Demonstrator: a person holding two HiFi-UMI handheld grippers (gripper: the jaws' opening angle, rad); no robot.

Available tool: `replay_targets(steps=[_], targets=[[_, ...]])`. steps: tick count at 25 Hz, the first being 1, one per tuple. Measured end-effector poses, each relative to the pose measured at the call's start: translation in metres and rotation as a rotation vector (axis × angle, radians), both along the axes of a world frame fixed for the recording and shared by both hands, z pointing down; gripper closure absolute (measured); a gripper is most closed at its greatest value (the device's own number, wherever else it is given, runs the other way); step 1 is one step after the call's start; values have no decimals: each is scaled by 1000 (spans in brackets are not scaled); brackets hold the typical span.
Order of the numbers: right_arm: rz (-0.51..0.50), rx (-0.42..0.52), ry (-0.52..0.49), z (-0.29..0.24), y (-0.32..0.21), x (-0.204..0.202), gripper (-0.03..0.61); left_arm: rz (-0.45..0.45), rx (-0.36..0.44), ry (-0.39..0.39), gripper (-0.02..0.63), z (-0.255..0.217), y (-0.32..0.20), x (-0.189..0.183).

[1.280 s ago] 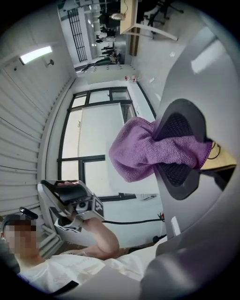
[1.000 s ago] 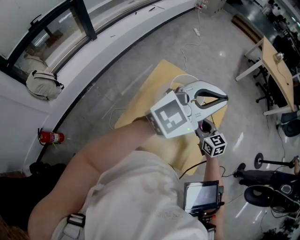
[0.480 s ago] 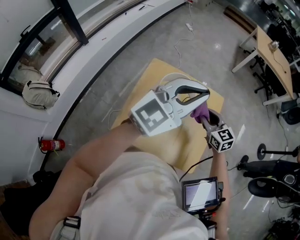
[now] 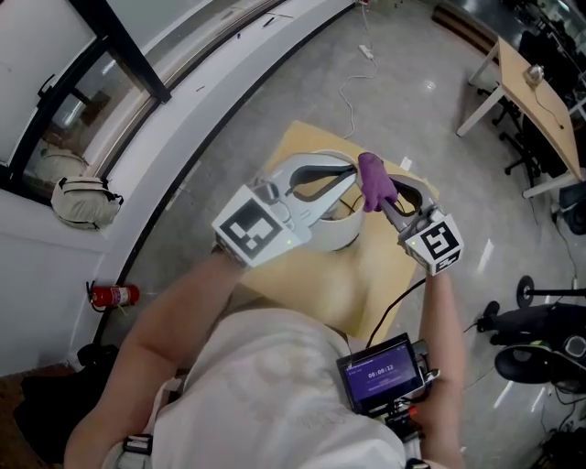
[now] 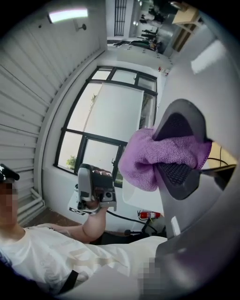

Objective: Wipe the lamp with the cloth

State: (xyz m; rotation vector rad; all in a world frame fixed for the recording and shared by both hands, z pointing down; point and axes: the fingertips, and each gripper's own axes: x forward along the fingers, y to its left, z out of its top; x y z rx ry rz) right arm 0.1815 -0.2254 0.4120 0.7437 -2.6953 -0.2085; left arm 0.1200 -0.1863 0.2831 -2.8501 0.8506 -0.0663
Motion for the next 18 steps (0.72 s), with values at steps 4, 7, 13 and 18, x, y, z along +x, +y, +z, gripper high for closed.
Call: replay_targets(steps=[4,7,13,18], targets=[[-42,-10,12,19,3,-8,459,-23,-11,-21,613,5,0,-7],[-42,-39,58,46,6,-6,459,-35,-20,-42,612,11,-1,-10],[-8,-141,84,91,6,7,460,-36,-75,-97,612,24,-18,5],[11,-190,119,112,0,21,460,6,-93,-152,612,29,-39,37]])
